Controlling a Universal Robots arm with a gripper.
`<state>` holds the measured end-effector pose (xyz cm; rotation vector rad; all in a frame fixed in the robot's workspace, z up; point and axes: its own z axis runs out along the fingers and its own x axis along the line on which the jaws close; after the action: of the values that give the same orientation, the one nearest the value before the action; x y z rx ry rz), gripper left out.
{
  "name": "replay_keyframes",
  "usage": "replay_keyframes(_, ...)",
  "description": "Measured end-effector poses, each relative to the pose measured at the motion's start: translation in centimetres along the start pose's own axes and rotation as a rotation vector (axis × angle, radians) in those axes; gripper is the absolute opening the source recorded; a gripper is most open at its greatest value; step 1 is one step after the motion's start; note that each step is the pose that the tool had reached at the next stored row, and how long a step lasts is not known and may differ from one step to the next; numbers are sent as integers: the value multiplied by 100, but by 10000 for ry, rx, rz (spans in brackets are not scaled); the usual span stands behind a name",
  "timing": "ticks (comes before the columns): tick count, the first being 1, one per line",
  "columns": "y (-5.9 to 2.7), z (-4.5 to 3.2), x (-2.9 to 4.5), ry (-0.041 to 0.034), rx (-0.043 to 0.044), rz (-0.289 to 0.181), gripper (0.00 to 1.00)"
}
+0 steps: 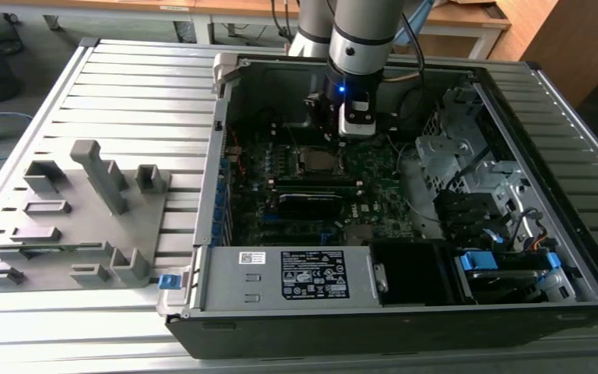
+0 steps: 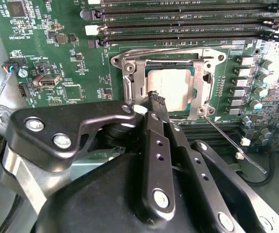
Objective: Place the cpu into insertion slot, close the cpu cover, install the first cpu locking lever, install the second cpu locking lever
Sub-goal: 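Close the cpu cover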
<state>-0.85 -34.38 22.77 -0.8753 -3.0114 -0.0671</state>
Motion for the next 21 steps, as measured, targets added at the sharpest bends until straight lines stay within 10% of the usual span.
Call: replay_keyframes(21,0,1,0,49,19,-1359,10)
